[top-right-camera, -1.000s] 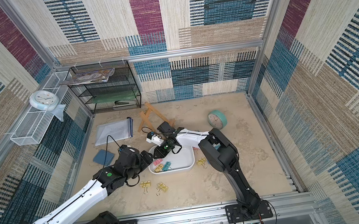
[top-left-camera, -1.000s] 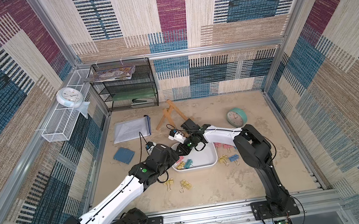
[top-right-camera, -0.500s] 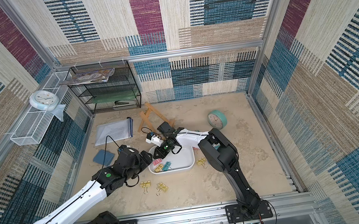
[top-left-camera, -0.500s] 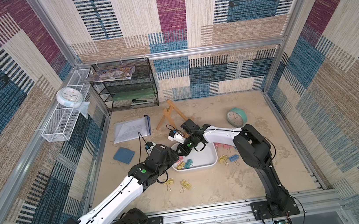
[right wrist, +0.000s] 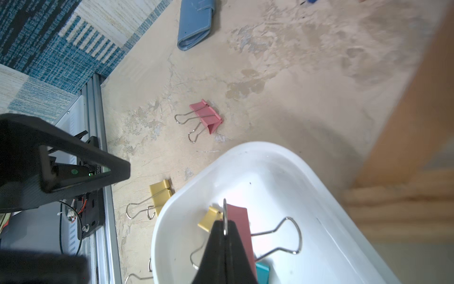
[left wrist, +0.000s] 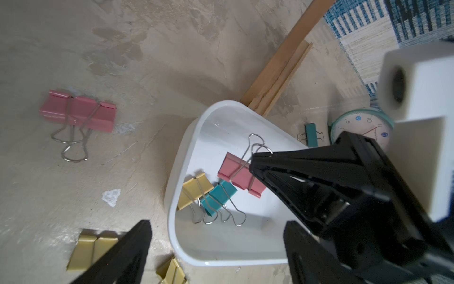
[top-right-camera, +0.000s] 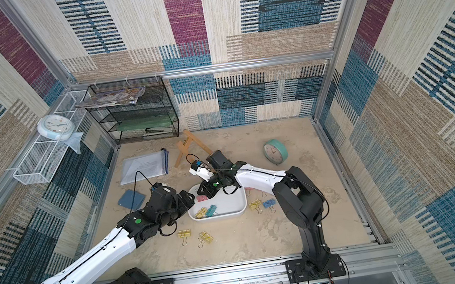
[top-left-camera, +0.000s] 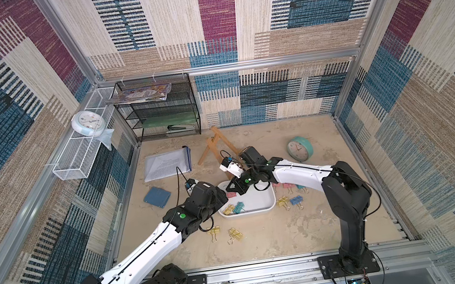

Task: Take out the binder clips from the storage box
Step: Pick up the binder clip from the storage box, then place the binder clip at the center of the board.

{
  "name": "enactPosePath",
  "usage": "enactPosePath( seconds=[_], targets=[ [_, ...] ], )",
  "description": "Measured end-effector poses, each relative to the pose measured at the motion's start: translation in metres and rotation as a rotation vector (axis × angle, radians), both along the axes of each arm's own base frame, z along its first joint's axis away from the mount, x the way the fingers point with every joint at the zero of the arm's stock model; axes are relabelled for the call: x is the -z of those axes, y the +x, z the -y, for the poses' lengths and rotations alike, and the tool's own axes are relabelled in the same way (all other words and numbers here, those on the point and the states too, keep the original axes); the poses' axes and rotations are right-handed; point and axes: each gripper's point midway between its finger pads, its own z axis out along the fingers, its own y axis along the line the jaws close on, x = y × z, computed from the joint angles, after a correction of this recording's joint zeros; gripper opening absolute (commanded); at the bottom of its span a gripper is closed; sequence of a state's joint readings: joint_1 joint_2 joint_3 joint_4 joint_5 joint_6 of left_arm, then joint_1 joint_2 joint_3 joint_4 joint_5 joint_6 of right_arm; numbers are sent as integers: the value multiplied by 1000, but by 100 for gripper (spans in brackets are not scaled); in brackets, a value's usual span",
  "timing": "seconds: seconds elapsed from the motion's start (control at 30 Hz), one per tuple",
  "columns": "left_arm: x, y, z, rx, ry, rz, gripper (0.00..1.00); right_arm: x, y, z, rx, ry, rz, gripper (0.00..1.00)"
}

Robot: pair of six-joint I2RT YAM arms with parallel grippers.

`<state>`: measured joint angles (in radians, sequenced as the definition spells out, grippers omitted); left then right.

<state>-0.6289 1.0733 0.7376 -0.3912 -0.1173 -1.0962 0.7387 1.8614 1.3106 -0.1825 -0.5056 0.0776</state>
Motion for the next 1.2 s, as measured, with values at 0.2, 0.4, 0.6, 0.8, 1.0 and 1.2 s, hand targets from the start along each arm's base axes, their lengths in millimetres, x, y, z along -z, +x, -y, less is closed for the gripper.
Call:
enactPosePath(
  seconds=[0.2,0.4,0.6,0.8,1.0,1.2],
  targets=[
    [-7,14,29,77,-15,-6,90,-55,28,64,235,93,138,0],
    [-20,28,92,240,-11,4,90,-64,59,164,622,96,218,0],
    [-15,31,169,420,-7,-10,90,-30,76,263,1028,49,180,0],
    [-3,18,221,555,-2,-50,90,9,79,306,1241,30,97,0],
    [8,10,225,588,5,-101,90,33,92,318,1341,36,52,0],
    [9,7,224,597,19,-116,90,46,104,318,1372,49,46,0]
  ],
)
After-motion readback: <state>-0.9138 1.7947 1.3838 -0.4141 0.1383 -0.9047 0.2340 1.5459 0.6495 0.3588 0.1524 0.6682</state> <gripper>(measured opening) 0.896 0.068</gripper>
